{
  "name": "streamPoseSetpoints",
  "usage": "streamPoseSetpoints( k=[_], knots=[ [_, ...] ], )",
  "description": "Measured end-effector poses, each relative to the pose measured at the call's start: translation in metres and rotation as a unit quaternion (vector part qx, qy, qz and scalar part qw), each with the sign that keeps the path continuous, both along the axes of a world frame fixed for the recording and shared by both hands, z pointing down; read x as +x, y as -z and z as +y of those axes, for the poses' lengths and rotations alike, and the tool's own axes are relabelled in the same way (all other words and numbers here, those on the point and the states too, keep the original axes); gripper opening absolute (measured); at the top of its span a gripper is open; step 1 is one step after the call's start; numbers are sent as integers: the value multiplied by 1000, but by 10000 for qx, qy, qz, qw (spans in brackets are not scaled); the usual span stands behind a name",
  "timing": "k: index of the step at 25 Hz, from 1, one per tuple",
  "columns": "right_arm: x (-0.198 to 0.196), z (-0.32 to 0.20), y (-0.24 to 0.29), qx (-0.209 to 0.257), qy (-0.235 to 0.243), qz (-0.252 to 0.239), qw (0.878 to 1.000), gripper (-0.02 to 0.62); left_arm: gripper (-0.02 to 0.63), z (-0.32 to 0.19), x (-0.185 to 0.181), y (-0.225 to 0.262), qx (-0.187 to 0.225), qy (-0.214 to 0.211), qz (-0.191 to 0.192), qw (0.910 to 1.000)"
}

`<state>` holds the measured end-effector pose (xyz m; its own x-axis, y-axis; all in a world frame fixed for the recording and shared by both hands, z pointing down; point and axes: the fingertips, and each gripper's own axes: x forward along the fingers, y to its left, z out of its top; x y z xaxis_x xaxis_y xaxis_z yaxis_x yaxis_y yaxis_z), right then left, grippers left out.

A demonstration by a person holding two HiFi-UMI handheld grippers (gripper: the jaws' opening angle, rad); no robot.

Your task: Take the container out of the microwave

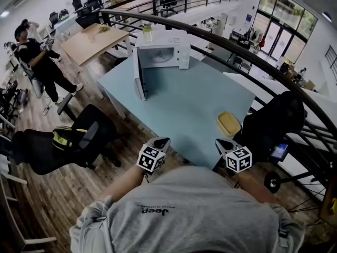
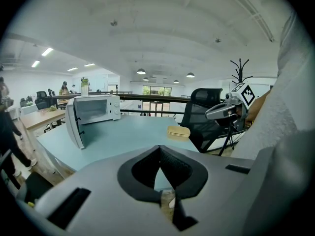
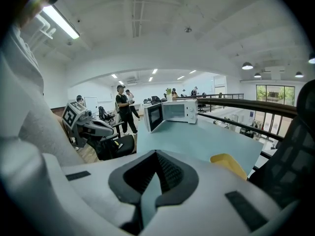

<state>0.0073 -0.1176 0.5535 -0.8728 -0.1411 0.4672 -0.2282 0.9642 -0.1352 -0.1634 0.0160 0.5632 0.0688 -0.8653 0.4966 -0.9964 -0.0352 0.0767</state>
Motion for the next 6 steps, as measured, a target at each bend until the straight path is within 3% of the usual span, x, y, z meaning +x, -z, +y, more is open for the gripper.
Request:
streamPoseSetpoints(
  k=[6],
  knots=[
    [4,1,-3,9,29,34,10000,17,18,-1,6,-3,-37,-43,2,10000]
  ],
)
